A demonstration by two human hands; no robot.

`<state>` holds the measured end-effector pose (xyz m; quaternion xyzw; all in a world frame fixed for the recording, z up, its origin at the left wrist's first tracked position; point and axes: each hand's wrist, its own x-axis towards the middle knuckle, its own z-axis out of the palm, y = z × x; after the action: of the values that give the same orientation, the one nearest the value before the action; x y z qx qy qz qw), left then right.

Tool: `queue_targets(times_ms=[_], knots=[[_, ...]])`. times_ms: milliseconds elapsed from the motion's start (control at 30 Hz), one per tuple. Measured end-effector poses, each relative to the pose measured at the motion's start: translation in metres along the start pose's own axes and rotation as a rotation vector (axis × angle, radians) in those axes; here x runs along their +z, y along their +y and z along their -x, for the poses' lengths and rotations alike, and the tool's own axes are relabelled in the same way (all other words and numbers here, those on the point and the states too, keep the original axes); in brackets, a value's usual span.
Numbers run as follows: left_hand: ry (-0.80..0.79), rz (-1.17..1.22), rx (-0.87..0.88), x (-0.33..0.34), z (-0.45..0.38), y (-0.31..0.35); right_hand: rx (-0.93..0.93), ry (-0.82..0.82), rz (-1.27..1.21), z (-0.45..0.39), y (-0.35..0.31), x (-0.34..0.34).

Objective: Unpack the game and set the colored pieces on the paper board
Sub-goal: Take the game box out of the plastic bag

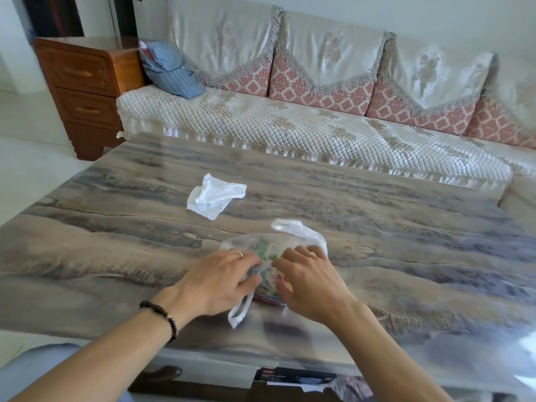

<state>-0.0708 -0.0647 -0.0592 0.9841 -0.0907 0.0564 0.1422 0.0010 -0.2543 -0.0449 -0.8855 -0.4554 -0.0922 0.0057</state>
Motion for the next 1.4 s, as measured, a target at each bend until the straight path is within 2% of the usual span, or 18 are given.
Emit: queue_targets(times_ms=[133, 200, 267, 333, 400, 467, 600, 733, 833, 933, 1033, 1200, 1300, 1400], knots=[[-0.139, -0.054, -0.071, 0.009, -0.003, -0.007, 0.081, -0.080, -0.070, 0.010, 0.012, 0.004], [-0.173, -0.036, -0.098, 0.015, -0.006, -0.011, 0.097, -0.165, -0.271, 0.015, 0.010, -0.003], [-0.156, -0.010, -0.109, 0.019, -0.010, -0.013, 0.209, -0.289, -0.545, 0.017, 0.008, -0.010], [-0.144, 0.004, -0.099, 0.021, -0.013, -0.015, 0.358, -0.236, -0.686, 0.013, 0.014, -0.008], [-0.139, 0.006, -0.076, 0.025, -0.014, -0.019, 0.475, -0.167, -0.611, 0.004, 0.023, -0.003], [-0.140, 0.012, -0.052, 0.027, -0.014, -0.024, 0.491, -0.219, -0.534, -0.010, 0.026, 0.000], [-0.131, 0.043, -0.031, 0.028, -0.014, -0.028, 0.512, -0.351, -0.621, -0.033, 0.026, 0.005], [-0.132, 0.034, -0.078, 0.038, -0.010, -0.025, 0.529, -0.329, -0.677, -0.045, 0.030, 0.007], [-0.107, 0.024, -0.113, 0.046, -0.006, -0.024, 0.537, -0.319, -0.831, -0.046, 0.032, 0.012], [-0.100, 0.019, -0.118, 0.044, 0.000, -0.025, 0.574, -0.338, -1.131, -0.042, 0.031, 0.017], [-0.088, 0.013, -0.149, 0.038, 0.005, -0.031, 0.568, -0.267, -1.339, -0.043, 0.027, 0.021], [-0.074, -0.115, -0.260, 0.027, 0.018, -0.068, 0.662, -0.054, -1.395, -0.059, 0.010, 0.019], [-0.060, -0.242, -0.366, 0.020, 0.029, -0.100, 0.690, 0.095, -1.439, -0.077, -0.003, 0.021], [-0.006, -0.269, -0.513, 0.013, 0.038, -0.134, 0.755, 0.188, -1.564, -0.099, -0.017, 0.022]])
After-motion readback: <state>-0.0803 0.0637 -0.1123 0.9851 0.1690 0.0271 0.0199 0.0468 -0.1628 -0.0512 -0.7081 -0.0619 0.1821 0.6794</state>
